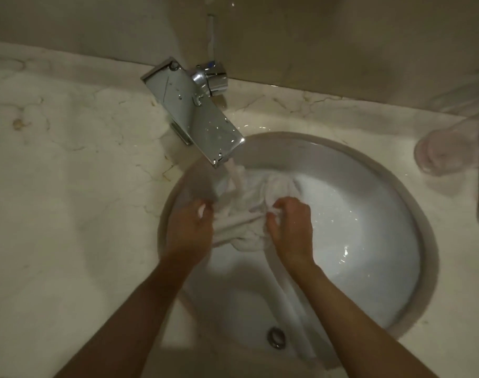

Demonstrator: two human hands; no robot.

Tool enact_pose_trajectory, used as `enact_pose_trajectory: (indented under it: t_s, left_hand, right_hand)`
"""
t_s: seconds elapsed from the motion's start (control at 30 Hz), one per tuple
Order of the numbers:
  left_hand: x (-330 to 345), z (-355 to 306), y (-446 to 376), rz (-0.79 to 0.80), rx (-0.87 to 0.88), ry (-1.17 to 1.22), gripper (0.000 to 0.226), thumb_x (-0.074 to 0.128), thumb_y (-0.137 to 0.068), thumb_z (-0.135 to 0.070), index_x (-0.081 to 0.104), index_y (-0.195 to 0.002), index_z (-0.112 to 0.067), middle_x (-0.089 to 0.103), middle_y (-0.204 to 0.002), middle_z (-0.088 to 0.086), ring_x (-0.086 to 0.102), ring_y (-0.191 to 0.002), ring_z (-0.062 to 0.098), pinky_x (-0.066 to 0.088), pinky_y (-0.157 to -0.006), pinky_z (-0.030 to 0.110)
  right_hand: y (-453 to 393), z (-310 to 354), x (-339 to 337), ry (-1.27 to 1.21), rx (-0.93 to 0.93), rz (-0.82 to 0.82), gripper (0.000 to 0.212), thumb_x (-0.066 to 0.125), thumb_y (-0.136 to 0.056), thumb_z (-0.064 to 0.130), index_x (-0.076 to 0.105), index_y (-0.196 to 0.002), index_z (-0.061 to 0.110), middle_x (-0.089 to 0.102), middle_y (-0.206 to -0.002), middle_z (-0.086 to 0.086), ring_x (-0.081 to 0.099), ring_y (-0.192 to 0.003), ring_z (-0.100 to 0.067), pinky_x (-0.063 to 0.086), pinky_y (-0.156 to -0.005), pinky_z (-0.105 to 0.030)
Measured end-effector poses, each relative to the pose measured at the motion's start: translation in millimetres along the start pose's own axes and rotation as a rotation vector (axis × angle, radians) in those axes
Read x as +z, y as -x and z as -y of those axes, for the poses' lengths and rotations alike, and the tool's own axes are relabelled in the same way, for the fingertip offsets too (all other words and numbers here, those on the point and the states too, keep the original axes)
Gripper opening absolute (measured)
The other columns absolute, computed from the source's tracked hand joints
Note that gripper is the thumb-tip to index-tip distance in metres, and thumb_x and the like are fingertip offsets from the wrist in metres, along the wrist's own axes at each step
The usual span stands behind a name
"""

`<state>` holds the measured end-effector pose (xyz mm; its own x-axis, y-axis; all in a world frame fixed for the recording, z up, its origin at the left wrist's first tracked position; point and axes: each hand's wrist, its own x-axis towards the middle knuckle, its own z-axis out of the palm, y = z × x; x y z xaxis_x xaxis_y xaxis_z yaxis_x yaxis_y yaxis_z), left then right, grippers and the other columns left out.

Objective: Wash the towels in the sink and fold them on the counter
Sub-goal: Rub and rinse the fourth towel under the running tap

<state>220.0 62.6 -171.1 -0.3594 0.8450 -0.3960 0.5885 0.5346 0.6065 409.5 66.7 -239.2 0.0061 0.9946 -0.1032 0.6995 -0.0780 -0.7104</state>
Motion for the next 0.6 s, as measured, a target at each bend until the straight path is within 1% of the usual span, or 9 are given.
enact_pose_trajectory:
  t_s: [0.07,0.13,0.23,0.3,0.37,0.43,0.47,0.53,0.6]
  left_hand:
    - [-8.8,20.6,1.5,0.264,-0.159,0.169,0.015,0.064,-0.086,-0.016,0.072,-0.099,-0.012,0.069,-0.091,0.007,0.064,-0.091,0.028,0.042,-0.076,0.027]
    - [-15.1,38.8,1.6,0.498,-0.139,0.219,0.033,0.079,-0.063,-0.03,0.072,-0.091,-0.014,0.069,-0.093,0.011,0.064,-0.089,0.028,0.048,-0.077,0.035]
    - [-16.1,41.1,-6.4,0.499,-0.304,0.276,0.076,0.095,-0.049,-0.033,0.061,-0.117,-0.029,0.061,-0.119,-0.001,0.06,-0.109,0.014,0.046,-0.096,0.026]
    - [-11.3,18.7,-1.5,0.36,-0.064,0.384,0.07,0.093,-0.063,-0.026,0.062,-0.125,-0.013,0.065,-0.119,-0.001,0.062,-0.107,0.0,0.045,-0.093,0.015]
    - [-7.3,-15.2,-8.2,0.309,-0.211,0.632,0.031,0.073,-0.088,-0.033,0.07,-0.107,-0.009,0.074,-0.095,0.002,0.071,-0.083,0.011,0.054,-0.069,0.016]
    - [6.5,-33.8,-26.0,0.211,-0.275,0.579,0.022,0.062,-0.097,-0.029,0.065,-0.084,-0.012,0.067,-0.077,0.002,0.063,-0.069,0.015,0.048,-0.052,0.011]
    - [13.8,-41.4,-33.7,0.196,-0.28,0.571,0.025,0.059,-0.099,-0.027,0.062,-0.081,-0.012,0.063,-0.077,0.002,0.06,-0.074,0.018,0.047,-0.055,0.012]
    - [20.9,-58.4,-36.0,0.199,-0.212,0.517,0.032,0.054,-0.1,-0.037,0.064,-0.096,-0.007,0.065,-0.092,0.002,0.06,-0.094,0.019,0.051,-0.076,0.022]
    - [30.1,-64.6,-31.7,0.192,-0.143,0.541,0.037,0.053,-0.099,-0.044,0.068,-0.104,-0.009,0.07,-0.097,0.005,0.064,-0.099,0.021,0.051,-0.091,0.03]
  right_hand:
    - [10.2,15.5,-6.3,-0.092,0.143,-0.057,0.038,0.062,-0.085,0.001,0.054,-0.121,0.012,0.05,-0.115,0.008,0.044,-0.103,-0.014,0.04,-0.083,-0.028]
    - [14.1,22.0,-13.2,-0.221,0.393,-0.102,0.051,0.059,-0.085,0.001,0.047,-0.134,0.01,0.05,-0.127,0.002,0.048,-0.109,-0.017,0.042,-0.091,-0.029]
    - [9.9,9.7,-39.6,-0.593,0.991,0.038,0.031,0.061,-0.073,0.02,0.062,-0.103,0.011,0.061,-0.094,-0.009,0.056,-0.089,-0.024,0.049,-0.079,-0.035]
    - [11.6,13.0,-65.7,-0.866,1.182,0.236,0.028,0.062,-0.078,0.023,0.068,-0.099,0.007,0.068,-0.092,-0.014,0.064,-0.087,-0.029,0.052,-0.082,-0.039]
    - [11.4,25.4,-88.0,-0.984,1.062,0.358,0.031,0.057,-0.094,0.026,0.07,-0.114,0.005,0.074,-0.106,-0.012,0.071,-0.099,-0.029,0.054,-0.089,-0.039]
    - [8.4,47.2,-96.7,-0.895,0.746,0.429,0.035,0.046,-0.104,0.031,0.069,-0.122,0.01,0.075,-0.113,-0.006,0.07,-0.108,-0.023,0.052,-0.095,-0.035]
    - [5.4,60.1,-93.6,-0.782,0.58,0.415,0.036,0.044,-0.106,0.031,0.069,-0.121,0.01,0.075,-0.108,-0.001,0.07,-0.107,-0.019,0.051,-0.094,-0.029]
    - [-9.7,93.3,-79.7,-0.629,0.394,0.35,0.032,0.047,-0.106,0.025,0.065,-0.116,0.001,0.071,-0.088,-0.005,0.068,-0.09,-0.005,0.047,-0.08,-0.014]
    - [-36.9,116.7,-55.0,-0.523,0.315,0.199,0.025,0.045,-0.107,0.022,0.067,-0.103,0.011,0.061,-0.077,0.004,0.062,-0.077,0.01,0.043,-0.069,-0.014]
